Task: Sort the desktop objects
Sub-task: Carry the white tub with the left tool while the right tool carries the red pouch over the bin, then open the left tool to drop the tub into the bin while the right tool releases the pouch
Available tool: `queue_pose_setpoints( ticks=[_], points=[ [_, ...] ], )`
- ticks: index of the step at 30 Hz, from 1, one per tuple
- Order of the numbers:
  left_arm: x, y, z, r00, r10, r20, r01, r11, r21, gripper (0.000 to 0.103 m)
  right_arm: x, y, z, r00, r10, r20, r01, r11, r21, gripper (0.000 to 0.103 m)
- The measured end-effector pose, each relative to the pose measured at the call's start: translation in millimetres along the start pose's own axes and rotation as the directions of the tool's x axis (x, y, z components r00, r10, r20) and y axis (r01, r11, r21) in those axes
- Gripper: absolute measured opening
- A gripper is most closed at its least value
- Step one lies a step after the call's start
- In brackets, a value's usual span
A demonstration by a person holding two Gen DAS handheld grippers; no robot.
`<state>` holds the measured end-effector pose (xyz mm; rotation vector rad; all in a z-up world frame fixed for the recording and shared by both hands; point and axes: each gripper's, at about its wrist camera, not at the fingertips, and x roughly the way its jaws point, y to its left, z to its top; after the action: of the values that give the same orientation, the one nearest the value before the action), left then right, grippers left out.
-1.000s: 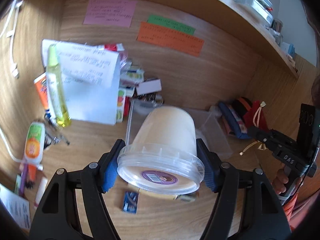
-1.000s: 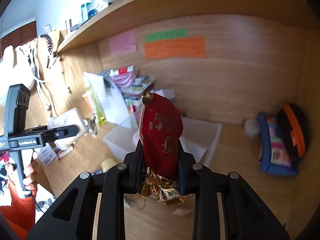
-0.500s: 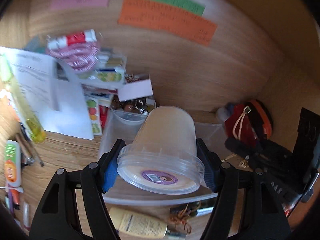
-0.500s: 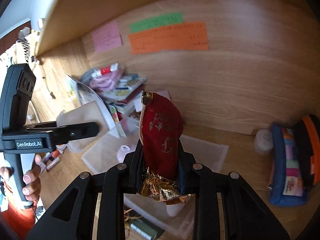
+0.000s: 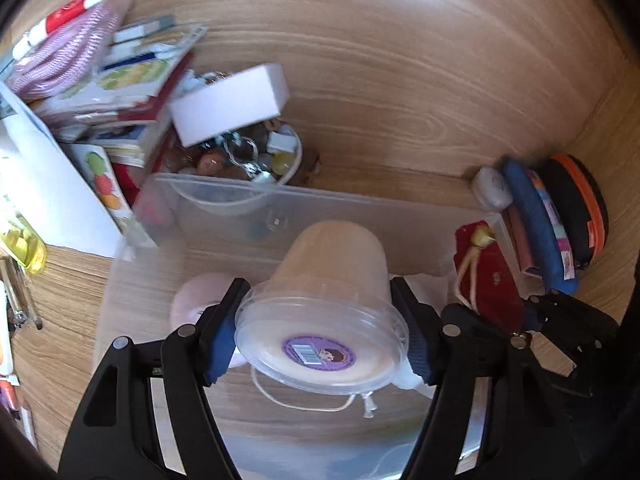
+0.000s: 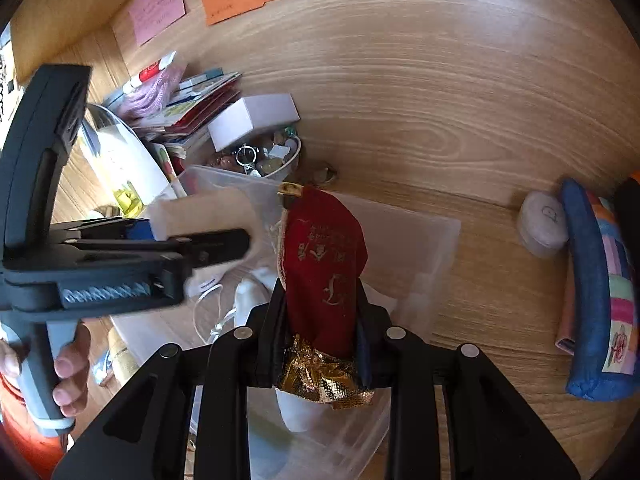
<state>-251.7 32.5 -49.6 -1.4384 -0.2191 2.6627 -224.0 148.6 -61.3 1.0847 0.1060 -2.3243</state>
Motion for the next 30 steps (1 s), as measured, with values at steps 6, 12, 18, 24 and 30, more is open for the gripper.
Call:
queue_pose_setpoints(
  ticks=[6, 12, 18, 24, 30],
  points=[
    [5, -7, -1, 0.999, 0.040, 0.008, -0.040, 0.999, 0.021, 0.069, 5, 11, -2, 0.999, -0.046, 0.001, 0.046, 0.998, -0.045, 0.026],
    [12, -2, 1, 0.998, 0.055, -0.011, -0.055, 0.998, 0.043, 0.069, 12, 18, -3, 0.996, -0.088, 0.007, 0.088, 0.992, -0.091, 0.030],
    [18, -1, -1, 0.999, 0.050, -0.018, -0.048, 0.996, 0.078, 0.069, 15, 26, -5, 0.989, -0.144, 0.022, 0.146, 0.982, -0.124, 0.033],
    [19, -1, 1, 1.000, 0.024, -0.010, -0.023, 0.996, 0.086, 0.069, 14, 30, -5, 0.987, -0.156, 0.042, 0.160, 0.976, -0.145, 0.049],
    [20, -12, 3, 0.999, 0.048, 0.009, -0.049, 0.990, 0.135, 0.070, 8, 37, -7, 0.977, -0.193, 0.094, 0.207, 0.963, -0.175, 0.069]
  ],
)
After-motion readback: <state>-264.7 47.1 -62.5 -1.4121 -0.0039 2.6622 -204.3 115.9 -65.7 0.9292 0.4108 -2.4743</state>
